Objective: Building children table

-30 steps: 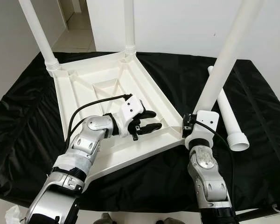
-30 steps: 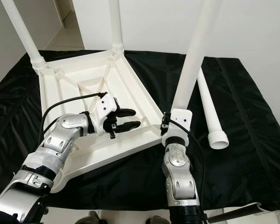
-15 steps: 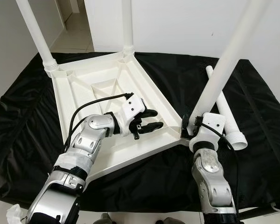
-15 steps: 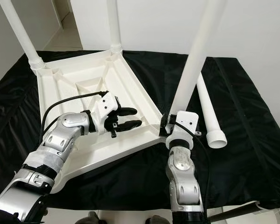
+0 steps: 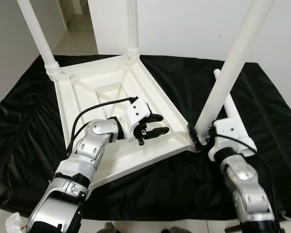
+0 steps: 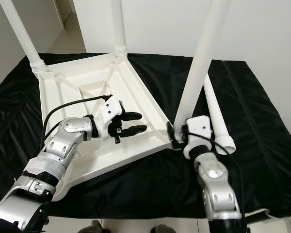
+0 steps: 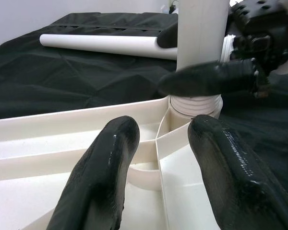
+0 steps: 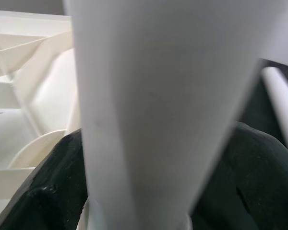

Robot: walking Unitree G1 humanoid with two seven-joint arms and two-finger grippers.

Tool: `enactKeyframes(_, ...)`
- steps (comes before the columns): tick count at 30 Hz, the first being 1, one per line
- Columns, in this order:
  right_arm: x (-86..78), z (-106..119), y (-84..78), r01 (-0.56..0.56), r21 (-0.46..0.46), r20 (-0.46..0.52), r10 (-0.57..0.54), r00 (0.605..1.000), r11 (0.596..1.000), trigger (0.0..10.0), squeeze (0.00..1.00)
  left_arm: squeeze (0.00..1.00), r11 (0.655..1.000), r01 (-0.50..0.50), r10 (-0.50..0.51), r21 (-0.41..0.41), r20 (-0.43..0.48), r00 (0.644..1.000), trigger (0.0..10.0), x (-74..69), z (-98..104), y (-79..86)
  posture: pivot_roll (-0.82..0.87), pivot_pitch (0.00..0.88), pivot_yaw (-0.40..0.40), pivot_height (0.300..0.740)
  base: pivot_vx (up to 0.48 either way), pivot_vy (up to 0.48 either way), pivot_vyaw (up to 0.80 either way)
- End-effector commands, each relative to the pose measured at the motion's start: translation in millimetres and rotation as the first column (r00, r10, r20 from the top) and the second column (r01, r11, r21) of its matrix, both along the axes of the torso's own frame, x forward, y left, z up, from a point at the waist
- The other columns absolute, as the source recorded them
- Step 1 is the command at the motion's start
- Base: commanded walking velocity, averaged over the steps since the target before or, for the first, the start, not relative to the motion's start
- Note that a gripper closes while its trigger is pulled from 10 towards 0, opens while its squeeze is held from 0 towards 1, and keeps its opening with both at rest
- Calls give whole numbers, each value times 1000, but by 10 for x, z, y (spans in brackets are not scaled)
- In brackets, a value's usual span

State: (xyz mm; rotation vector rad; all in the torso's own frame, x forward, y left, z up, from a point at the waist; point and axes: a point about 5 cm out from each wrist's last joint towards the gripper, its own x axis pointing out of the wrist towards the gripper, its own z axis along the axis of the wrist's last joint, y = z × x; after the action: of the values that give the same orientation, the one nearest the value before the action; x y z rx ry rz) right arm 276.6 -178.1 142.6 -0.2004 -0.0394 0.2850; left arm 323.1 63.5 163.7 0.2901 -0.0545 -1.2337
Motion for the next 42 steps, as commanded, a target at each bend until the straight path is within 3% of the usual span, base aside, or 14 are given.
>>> enactKeyframes(1, 21, -19, 1, -27, 4, -9, 27, 1000, 1000, 10000, 0, 0, 999, -41, 41, 0, 11, 999, 10000, 16, 7, 11, -37, 0, 10, 740, 0, 0, 0)
enactKeyframes(2, 60, -36, 15, -67, -4, -26, 67, 997, 998, 10000, 0, 0, 999, -42, 42, 0, 12, 999, 10000, 18, 10, 12, -35, 0, 10, 740, 0, 0, 0)
enactKeyframes(3, 89, -47, 24, -94, -14, -34, 93, 995, 995, 7137, 0, 0, 999, -43, 43, 0, 13, 999, 10000, 19, 13, 12, -33, 0, 10, 740, 0, 0, 0)
enactKeyframes(5, 89, -47, 24, -94, -14, -34, 93, 995, 995, 7137, 0, 0, 999, -43, 43, 0, 13, 999, 10000, 19, 13, 12, -33, 0, 10, 740, 0, 0, 0)
enactKeyframes(6, 115, -58, 26, -109, -24, -41, 108, 993, 994, 0, 0, 0, 999, -44, 44, 0, 15, 999, 10000, 19, 17, 14, -27, 0, 6, 740, 0, 0, 0)
enactKeyframes(19, 34, -106, 49, -114, 45, -50, 116, 992, 992, 0, 0, 0, 999, -16, 16, 31, 6, 1000, 10000, -32, -21, 37, -24, 0, -2, 740, 0, 0, 0)
enactKeyframes(20, 31, -98, 68, -70, 63, -46, 73, 996, 996, 10000, 0, 0, 999, -20, 20, 32, -5, 1000, 10000, -36, -37, 28, -26, 0, 0, 740, 0, 0, 0)
enactKeyframes(28, 35, -63, 101, 60, 106, -24, -58, 998, 993, 10000, 0, 0, 999, -28, 29, 30, -21, 999, 10000, -69, -97, -7, -27, 0, 3, 740, 0, 0, 0)
enactKeyframes(34, -2, 6, 282, 237, 171, -5, -240, 971, 956, 10000, 0, 0, 1000, -14, 15, 7, -73, 997, 10000, -184, -191, -54, -30, 0, 11, 740, 0, 0, 0)
enactKeyframes(38, -26, 2, 348, 367, 239, -38, -369, 929, 899, 10000, 0, 0, 997, -75, 71, -33, -128, 989, 10000, -172, -202, -56, -36, 0, 15, 740, 0, 0, 0)
enactKeyframes(39, -46, -28, 363, 440, 244, -58, -440, 896, 864, 10000, 0, 0, 996, -82, 77, -37, -129, 989, 10000, -178, -202, -62, -34, 0, 12, 740, 0, 0, 0)
enactKeyframes(40, -46, -28, 363, 440, 244, -58, -440, 896, 864, 10000, 0, 0, 996, -82, 77, -37, -129, 989, 10000, -178, -202, -62, -34, 0, 12, 740, 0, 0, 0)
enactKeyframes(41, -75, -67, 387, 534, 239, -90, -529, 844, 811, 10000, 0, 0, 995, -86, 81, -42, -125, 989, 10000, -184, -195, -67, -28, 0, 7, 740, 0, 0, 0)
enactKeyframes(42, -74, -78, 408, 554, 245, -105, -547, 831, 796, 10000, 0, 0, 995, -91, 85, -44, -119, 989, 10000, -176, -183, -61, -28, 0, 9, 740, 0, 0, 0)
